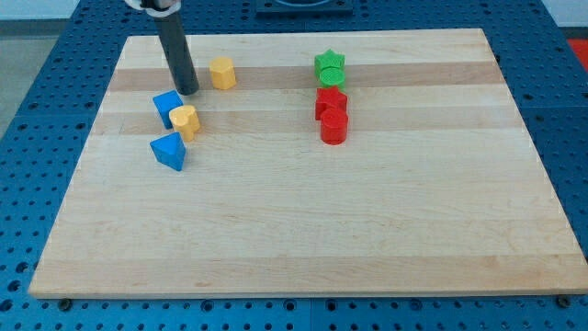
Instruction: Nudge the cube bottom a bit
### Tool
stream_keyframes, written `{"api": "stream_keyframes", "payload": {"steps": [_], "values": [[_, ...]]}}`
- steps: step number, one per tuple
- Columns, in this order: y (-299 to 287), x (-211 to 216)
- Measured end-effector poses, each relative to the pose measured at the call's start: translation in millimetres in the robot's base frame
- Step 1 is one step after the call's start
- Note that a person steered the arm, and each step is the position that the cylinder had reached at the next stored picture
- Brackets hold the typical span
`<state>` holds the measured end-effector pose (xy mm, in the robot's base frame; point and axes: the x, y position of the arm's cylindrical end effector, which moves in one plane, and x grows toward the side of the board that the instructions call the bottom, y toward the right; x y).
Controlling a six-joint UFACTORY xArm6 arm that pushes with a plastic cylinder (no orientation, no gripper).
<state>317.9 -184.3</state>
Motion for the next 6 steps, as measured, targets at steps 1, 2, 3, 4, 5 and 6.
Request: {"api": "stream_keyframes", "payload": {"steps": [1, 2, 3, 4, 5, 6], "values": [[-19.1, 0.0], [-35.2, 0.0], [-38.6, 6.0], [-38.6, 16.4], [-38.6, 25.8], [-33.1, 27.8]]}}
